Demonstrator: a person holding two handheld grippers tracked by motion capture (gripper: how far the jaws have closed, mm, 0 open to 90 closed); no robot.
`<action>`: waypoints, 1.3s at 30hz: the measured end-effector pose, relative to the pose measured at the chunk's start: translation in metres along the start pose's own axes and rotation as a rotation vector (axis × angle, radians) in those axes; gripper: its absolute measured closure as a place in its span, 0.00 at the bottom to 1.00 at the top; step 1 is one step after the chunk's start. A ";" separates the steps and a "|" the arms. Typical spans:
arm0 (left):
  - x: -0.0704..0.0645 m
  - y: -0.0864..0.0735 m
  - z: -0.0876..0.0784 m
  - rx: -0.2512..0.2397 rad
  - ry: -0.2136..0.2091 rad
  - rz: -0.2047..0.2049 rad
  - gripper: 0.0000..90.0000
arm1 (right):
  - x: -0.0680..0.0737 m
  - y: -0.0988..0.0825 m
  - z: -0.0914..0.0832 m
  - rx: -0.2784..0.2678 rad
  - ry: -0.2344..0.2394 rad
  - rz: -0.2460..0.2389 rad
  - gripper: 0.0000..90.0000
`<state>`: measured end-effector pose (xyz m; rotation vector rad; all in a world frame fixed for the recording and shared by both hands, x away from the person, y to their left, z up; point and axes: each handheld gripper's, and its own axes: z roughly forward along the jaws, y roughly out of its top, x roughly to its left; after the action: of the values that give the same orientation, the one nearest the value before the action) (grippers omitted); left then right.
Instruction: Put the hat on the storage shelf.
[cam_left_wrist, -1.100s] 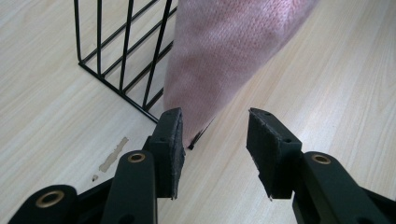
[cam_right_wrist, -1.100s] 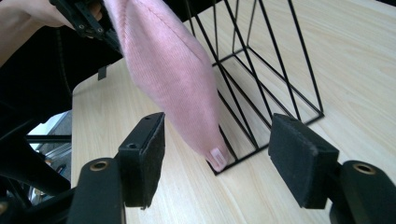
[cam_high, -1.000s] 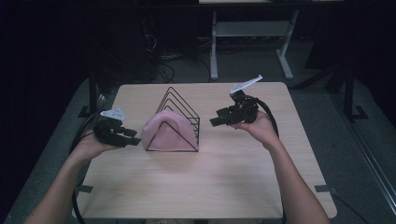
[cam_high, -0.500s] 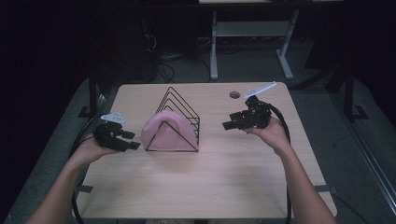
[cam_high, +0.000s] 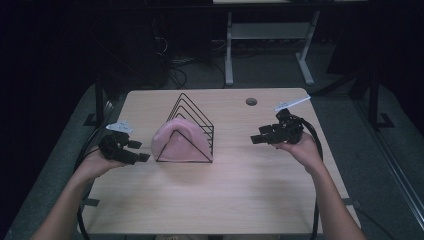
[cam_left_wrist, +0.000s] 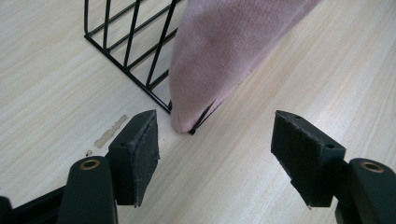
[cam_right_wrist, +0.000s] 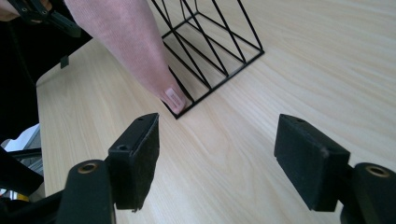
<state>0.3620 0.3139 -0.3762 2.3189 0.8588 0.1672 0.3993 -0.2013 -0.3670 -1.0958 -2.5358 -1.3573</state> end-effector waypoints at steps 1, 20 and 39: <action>0.000 0.000 0.000 0.003 0.002 0.003 0.35 | -0.001 -0.003 -0.001 -0.002 -0.002 0.003 0.33; -0.002 -0.010 0.003 -0.013 0.017 -0.017 0.31 | -0.019 -0.044 -0.031 -0.013 -0.075 0.075 0.31; -0.012 -0.021 0.011 0.000 0.020 -0.013 0.29 | -0.035 -0.115 -0.049 -0.041 -0.104 0.179 0.31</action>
<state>0.3444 0.3125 -0.3963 2.3144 0.8841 0.1849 0.3426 -0.2987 -0.4308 -1.3985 -2.4172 -1.3454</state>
